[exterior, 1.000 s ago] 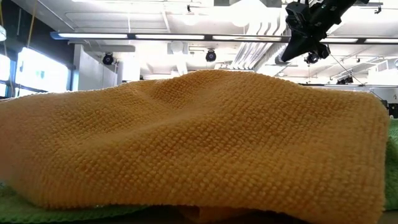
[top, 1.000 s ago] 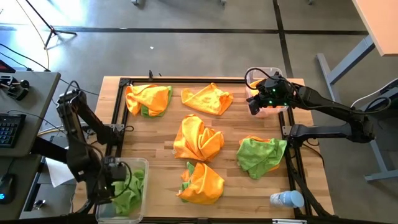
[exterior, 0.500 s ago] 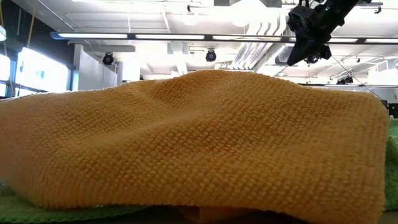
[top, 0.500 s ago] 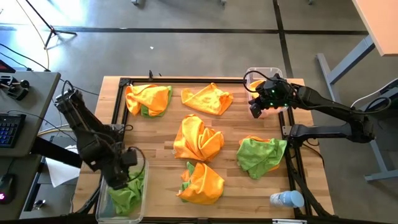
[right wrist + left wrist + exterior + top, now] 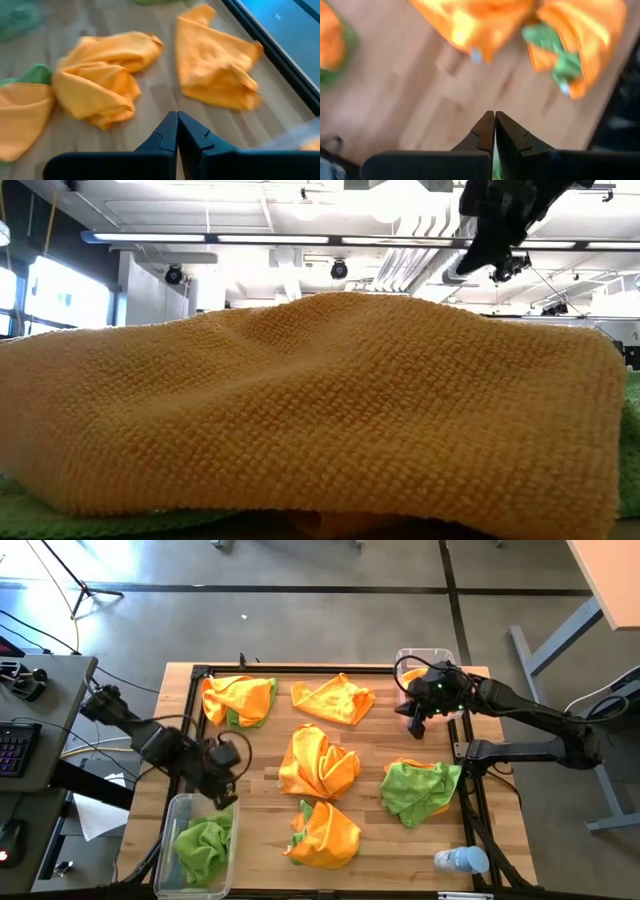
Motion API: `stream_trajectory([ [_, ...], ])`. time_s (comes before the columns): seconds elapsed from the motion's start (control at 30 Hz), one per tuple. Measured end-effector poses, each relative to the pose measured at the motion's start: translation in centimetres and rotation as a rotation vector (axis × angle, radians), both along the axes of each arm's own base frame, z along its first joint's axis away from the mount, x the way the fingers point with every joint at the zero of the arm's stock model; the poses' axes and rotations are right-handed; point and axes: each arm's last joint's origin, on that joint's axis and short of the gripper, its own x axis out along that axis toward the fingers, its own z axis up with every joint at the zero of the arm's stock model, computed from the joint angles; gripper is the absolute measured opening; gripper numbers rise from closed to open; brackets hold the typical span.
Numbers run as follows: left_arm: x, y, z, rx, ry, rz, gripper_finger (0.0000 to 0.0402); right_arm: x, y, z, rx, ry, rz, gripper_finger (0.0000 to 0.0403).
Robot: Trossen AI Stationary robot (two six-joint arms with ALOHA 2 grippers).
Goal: Sort microfiber towel by color & place in baskets
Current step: Put the orange microfiber towel into the top transparent bin
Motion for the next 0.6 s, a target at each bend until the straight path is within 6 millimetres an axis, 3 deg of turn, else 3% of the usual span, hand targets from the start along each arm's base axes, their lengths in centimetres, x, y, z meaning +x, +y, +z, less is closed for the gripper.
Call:
stream_trajectory([
  [0.1, 0.8, 1.2, 0.1, 0.024, -0.02, 0.041, 0.0, 0.9, 0.4, 0.1, -0.008, -0.036, 0.052, 0.0028],
  [0.3, 2.3, 4.3, -0.1, 0.055, -0.015, 0.038, 0.0, 3.9, 2.1, -0.5, -0.011, -0.073, 0.208, 0.0115],
  [0.43, 3.6, 6.6, -1.4, 0.12, -0.017, -0.084, 0.0, 5.9, 3.6, -1.6, -0.07, -0.039, 0.303, 0.0157],
  [0.6, 3.6, 9.1, -4.3, 0.149, 0.06, -0.175, 0.0, 8.1, 5.0, -2.6, -0.131, 0.02, 0.313, 0.0173],
])
